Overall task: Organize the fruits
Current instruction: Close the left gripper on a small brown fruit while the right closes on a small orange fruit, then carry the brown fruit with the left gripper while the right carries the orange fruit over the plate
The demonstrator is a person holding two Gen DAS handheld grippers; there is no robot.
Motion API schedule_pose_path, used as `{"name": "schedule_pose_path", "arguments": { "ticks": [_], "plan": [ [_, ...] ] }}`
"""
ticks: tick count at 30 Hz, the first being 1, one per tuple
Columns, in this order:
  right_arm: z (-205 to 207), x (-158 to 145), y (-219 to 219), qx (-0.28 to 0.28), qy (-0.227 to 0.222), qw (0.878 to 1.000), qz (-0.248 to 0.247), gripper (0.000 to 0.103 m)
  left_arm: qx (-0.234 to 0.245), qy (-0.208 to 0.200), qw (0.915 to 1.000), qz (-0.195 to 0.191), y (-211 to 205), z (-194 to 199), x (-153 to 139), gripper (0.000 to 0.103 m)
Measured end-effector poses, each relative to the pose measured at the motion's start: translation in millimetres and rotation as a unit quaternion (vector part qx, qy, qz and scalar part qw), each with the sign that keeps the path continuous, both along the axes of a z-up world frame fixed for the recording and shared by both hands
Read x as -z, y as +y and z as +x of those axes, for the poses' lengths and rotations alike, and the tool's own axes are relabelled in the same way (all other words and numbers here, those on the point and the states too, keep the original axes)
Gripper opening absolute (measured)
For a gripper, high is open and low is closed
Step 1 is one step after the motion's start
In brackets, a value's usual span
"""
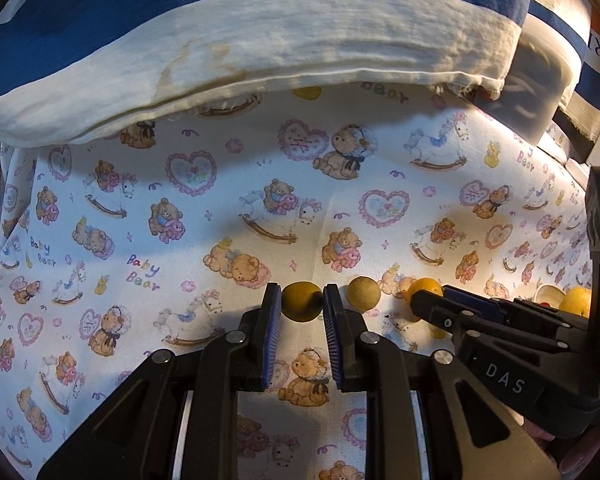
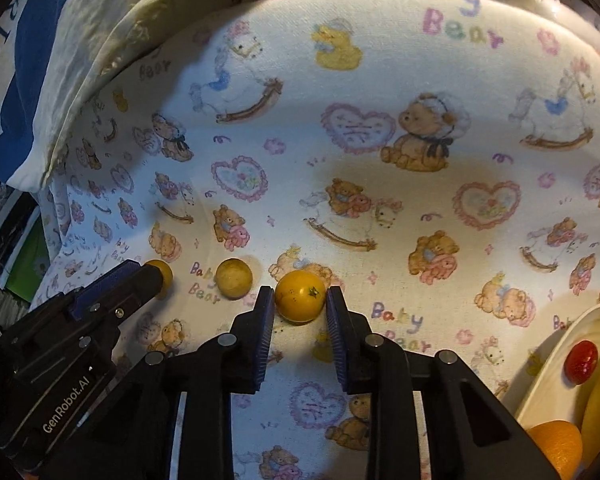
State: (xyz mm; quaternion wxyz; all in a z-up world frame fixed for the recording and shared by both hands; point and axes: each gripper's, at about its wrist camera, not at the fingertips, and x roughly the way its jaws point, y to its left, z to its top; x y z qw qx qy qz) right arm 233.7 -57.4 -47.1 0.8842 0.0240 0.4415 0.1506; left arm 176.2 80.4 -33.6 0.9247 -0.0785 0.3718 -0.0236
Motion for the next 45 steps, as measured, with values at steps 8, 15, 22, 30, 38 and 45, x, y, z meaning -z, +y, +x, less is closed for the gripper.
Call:
{"name": "schedule_pose_path", "arguments": {
  "ticks": [8, 15, 22, 30, 38, 45],
  "plan": [
    [-27, -16, -24, -0.004, -0.023, 1.000, 0.009, 0.027, 0.023, -0.017, 0.9991, 0.032, -19, -7, -12, 0.020],
    [-65, -45, -45, -0.005, -0.073, 0.997, 0.000, 0.027, 0.041, -0.053, 0.9974, 0.027, -41, -33, -40, 0.020],
    [-106, -69, -76, -0.004, -0.107, 0.994, -0.009, 0.027, 0.076, -0.087, 0.9928, 0.032, -62, -55, -60, 0.020],
    [-142, -91, -131, 0.037, -0.151, 0.988, -0.020, 0.027, 0.116, -0.117, 0.9856, 0.037, -88, -77, -73, 0.020],
    [-173, -89, -175, 0.059, -0.162, 0.985, -0.028, 0.027, 0.127, -0.127, 0.9828, 0.043, -103, -88, -77, 0.020],
    [-178, -75, -198, 0.068, -0.149, 0.987, -0.007, 0.027, 0.150, -0.118, 0.9799, 0.059, -124, -92, -69, 0.020]
  ]
}}
